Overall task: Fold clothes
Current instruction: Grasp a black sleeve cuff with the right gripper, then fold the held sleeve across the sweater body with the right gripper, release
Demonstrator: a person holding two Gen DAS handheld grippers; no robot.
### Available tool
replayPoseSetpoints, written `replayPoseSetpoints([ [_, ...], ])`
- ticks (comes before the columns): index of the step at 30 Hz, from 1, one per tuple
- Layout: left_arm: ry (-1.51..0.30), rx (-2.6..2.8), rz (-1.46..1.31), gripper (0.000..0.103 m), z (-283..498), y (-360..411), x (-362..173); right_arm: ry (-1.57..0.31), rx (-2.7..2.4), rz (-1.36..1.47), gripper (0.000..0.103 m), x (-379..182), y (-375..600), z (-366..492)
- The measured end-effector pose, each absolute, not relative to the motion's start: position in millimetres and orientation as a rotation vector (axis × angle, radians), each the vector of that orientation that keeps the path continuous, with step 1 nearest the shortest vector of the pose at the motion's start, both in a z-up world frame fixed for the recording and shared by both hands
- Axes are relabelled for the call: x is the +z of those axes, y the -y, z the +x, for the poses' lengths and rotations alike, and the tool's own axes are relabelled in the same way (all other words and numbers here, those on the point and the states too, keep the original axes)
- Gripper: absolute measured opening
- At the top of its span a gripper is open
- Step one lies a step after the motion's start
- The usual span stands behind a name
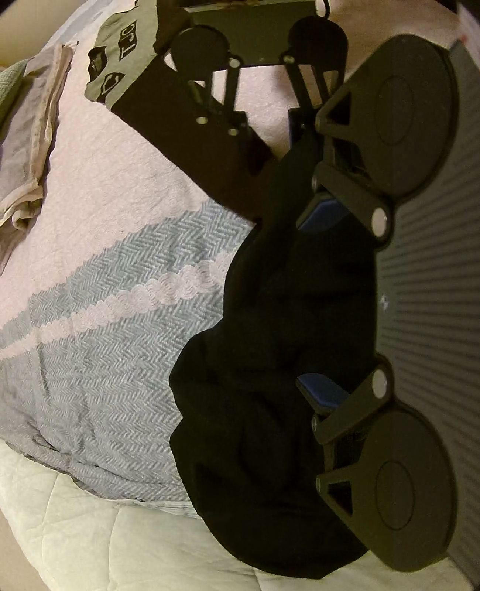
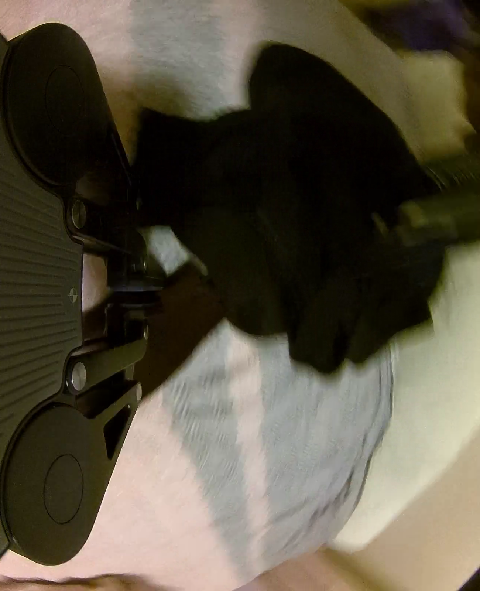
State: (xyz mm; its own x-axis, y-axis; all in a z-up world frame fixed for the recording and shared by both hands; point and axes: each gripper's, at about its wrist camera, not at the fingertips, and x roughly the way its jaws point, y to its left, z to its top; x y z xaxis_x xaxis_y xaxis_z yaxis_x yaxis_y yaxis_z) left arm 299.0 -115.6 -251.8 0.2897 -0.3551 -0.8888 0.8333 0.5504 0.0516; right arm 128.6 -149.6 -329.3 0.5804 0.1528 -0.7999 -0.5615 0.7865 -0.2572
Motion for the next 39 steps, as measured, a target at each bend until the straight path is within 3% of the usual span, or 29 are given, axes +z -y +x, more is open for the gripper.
replayPoseSetpoints([
  [8, -0.916, -0.943, 0.533, 0.08, 296.4, 155.7, -211.7, -0.658, -0.027, 0.211, 0.002, -215.0, 309.5, 92.3],
  [15, -0.783, -1.146, 0.557, 0.082, 245.9, 270.7, -176.5, -0.36, -0.43, 0.473, 0.002, -147.0, 487.0, -32.8],
  [18, -0.739, -1.21, 0.554, 0.085, 216.3, 325.5, -167.4, -0.301, -0.592, 0.528, 0.002, -160.2, 549.0, -91.6],
  [21, -0.735, -1.257, 0.584, 0.085, 181.2, 380.6, -175.8, -0.338, -0.7, 0.686, 0.002, -210.5, 602.5, -138.7],
  [28, -0.818, -1.254, 0.717, 0.085, 111.3, 469.4, -252.3, -0.44, -0.73, 0.864, 0.002, -298.0, 655.8, -194.8],
  [34, -0.897, -1.247, 0.721, 0.085, 90.3, 502.2, -298.5, -0.412, -0.652, 0.922, 0.002, -282.4, 666.8, -202.8],
  [39, -0.905, -1.226, 0.665, 0.085, 98.0, 523.7, -292.7, -0.298, -0.588, 0.794, 0.002, -212.3, 664.6, -217.2],
])
